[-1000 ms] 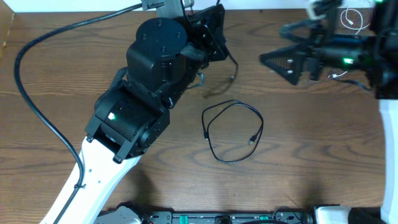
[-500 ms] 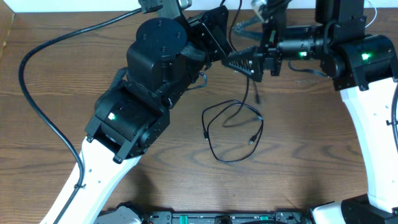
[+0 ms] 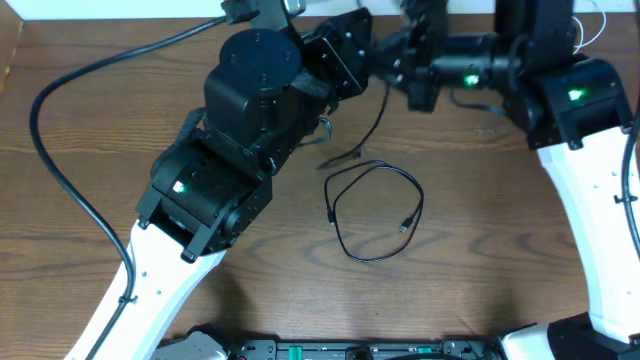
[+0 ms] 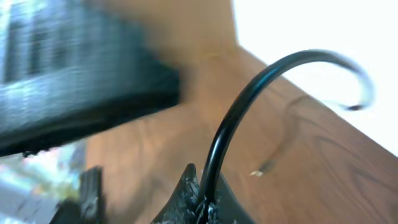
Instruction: Untangle cables
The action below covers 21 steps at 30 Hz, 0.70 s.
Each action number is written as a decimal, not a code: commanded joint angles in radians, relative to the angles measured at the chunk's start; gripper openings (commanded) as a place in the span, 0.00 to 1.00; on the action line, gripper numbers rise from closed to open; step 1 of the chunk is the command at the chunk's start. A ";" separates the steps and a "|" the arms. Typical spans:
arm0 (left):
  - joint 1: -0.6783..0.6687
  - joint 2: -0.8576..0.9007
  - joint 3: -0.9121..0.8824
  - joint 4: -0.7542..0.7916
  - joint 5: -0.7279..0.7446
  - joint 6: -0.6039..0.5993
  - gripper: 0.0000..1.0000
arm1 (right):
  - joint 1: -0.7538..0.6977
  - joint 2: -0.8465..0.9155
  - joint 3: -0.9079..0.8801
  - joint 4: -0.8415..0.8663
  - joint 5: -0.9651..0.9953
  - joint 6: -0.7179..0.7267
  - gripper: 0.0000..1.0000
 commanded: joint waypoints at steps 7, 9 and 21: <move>0.000 -0.002 0.003 -0.038 0.005 0.043 0.55 | -0.307 -0.085 0.019 0.090 0.182 0.399 0.01; 0.000 -0.002 0.003 -0.044 0.006 0.075 0.55 | -0.378 -0.096 0.039 0.102 0.182 0.465 0.01; 0.000 0.003 0.003 -0.142 0.005 0.233 0.55 | -0.802 -0.082 0.156 0.103 0.298 0.631 0.01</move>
